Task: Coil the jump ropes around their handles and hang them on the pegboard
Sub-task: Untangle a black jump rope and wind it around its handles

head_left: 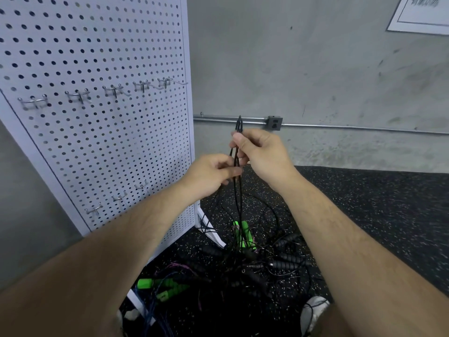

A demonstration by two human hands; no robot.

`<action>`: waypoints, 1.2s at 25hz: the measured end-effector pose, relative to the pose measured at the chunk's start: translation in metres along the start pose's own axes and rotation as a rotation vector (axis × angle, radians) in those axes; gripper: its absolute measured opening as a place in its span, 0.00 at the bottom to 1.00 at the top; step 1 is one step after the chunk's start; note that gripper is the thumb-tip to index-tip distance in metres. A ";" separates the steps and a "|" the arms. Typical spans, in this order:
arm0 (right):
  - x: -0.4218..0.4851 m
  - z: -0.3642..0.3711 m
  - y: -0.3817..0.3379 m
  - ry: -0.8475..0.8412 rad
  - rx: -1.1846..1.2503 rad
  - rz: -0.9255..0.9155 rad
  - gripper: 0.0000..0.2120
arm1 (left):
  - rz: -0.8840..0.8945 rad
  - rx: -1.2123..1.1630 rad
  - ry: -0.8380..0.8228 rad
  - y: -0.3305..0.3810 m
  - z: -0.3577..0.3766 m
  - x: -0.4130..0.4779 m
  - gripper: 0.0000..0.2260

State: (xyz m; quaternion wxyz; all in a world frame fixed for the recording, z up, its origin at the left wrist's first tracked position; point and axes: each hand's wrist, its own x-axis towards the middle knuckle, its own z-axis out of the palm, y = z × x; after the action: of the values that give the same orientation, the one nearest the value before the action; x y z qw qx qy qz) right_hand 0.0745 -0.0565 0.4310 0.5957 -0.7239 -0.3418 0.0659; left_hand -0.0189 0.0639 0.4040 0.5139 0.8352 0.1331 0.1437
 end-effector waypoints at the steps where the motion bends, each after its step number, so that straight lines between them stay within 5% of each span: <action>1: -0.002 -0.005 0.000 -0.024 -0.009 0.019 0.09 | 0.028 -0.023 0.056 0.004 -0.001 0.002 0.03; 6: -0.018 -0.010 0.023 -0.365 -0.299 0.131 0.05 | 0.176 -0.150 0.217 0.025 -0.021 0.013 0.04; 10: -0.010 -0.001 0.022 -0.203 -0.241 0.075 0.04 | 0.179 -0.163 0.192 0.022 -0.025 0.013 0.10; 16: 0.011 0.010 -0.012 -0.033 -0.045 -0.063 0.05 | 0.019 0.030 -0.131 -0.003 -0.020 0.000 0.14; 22: -0.002 0.005 -0.005 -0.131 -0.040 0.015 0.12 | 0.117 0.101 0.115 0.015 -0.026 0.001 0.08; 26: -0.016 0.015 0.019 -0.394 -0.244 0.107 0.10 | 0.131 -0.209 0.199 0.025 -0.042 0.008 0.06; 30: -0.018 0.030 0.032 -0.313 -0.289 0.094 0.08 | 0.122 -0.351 0.190 0.025 -0.044 0.008 0.07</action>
State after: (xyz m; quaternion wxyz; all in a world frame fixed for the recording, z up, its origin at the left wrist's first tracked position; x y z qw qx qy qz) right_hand 0.0594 -0.0443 0.3880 0.4215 -0.7979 -0.4018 0.1555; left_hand -0.0262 0.0917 0.4457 0.6271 0.7219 0.1032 0.2738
